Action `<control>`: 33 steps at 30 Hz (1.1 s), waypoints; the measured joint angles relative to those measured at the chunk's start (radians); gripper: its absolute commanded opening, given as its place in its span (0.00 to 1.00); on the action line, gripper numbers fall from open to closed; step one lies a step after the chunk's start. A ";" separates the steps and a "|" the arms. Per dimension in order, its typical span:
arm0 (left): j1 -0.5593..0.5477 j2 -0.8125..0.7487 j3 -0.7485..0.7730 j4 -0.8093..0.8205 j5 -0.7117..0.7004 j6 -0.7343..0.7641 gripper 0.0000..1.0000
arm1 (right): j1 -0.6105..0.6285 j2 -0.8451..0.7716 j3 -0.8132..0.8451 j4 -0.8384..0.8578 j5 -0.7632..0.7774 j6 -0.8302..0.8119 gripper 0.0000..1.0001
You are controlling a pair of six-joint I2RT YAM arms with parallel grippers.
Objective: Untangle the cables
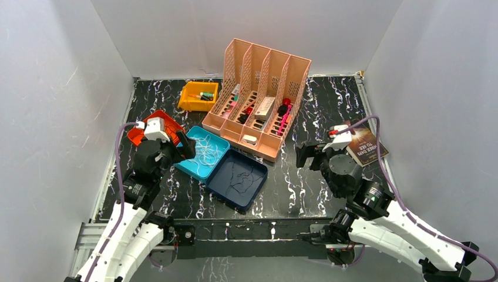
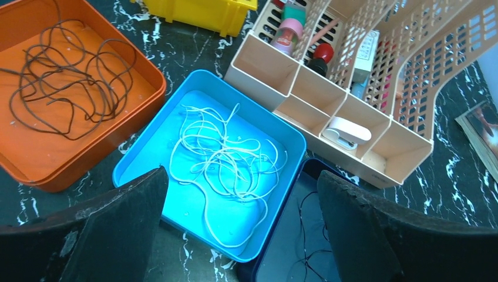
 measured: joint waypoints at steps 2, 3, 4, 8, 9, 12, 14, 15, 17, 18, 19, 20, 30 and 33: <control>0.000 0.000 0.000 -0.005 -0.020 -0.003 0.98 | 0.000 -0.008 -0.010 -0.013 0.020 0.008 0.98; 0.000 0.000 0.000 -0.010 -0.035 -0.004 0.98 | 0.000 -0.014 -0.016 -0.019 0.027 0.013 0.98; 0.000 0.000 0.000 -0.014 -0.048 -0.004 0.98 | 0.000 -0.018 -0.022 -0.024 0.036 0.016 0.98; 0.000 -0.003 0.000 -0.028 -0.092 -0.004 0.98 | 0.000 -0.021 -0.034 -0.048 0.054 0.028 0.98; 0.000 -0.004 0.000 -0.029 -0.099 -0.004 0.98 | 0.000 -0.017 -0.034 -0.052 0.058 0.031 0.98; 0.000 -0.003 0.000 -0.032 -0.114 -0.004 0.98 | 0.000 0.005 -0.034 -0.059 0.064 0.044 0.98; 0.000 -0.003 0.000 -0.033 -0.121 -0.004 0.98 | 0.000 0.025 -0.034 -0.064 0.066 0.055 0.98; 0.000 -0.003 0.000 -0.034 -0.124 -0.004 0.98 | 0.000 0.030 -0.034 -0.067 0.067 0.063 0.98; 0.000 -0.004 0.000 -0.035 -0.135 -0.004 0.98 | 0.000 0.034 -0.034 -0.068 0.067 0.072 0.98; 0.000 -0.006 0.000 -0.037 -0.142 -0.004 0.98 | 0.000 0.035 -0.034 -0.069 0.067 0.073 0.98; 0.000 -0.011 0.000 -0.040 -0.153 -0.004 0.98 | 0.000 0.035 -0.034 -0.068 0.065 0.075 0.98; 0.000 -0.016 0.000 -0.043 -0.164 -0.005 0.99 | 0.000 0.035 -0.034 -0.068 0.063 0.075 0.98; 0.000 -0.163 0.038 -0.217 -0.364 -0.093 0.98 | 0.000 -0.016 -0.012 -0.148 0.135 0.128 0.98; 0.000 -0.224 0.078 -0.275 -0.436 -0.100 0.98 | 0.000 -0.072 0.002 -0.185 0.223 0.156 0.98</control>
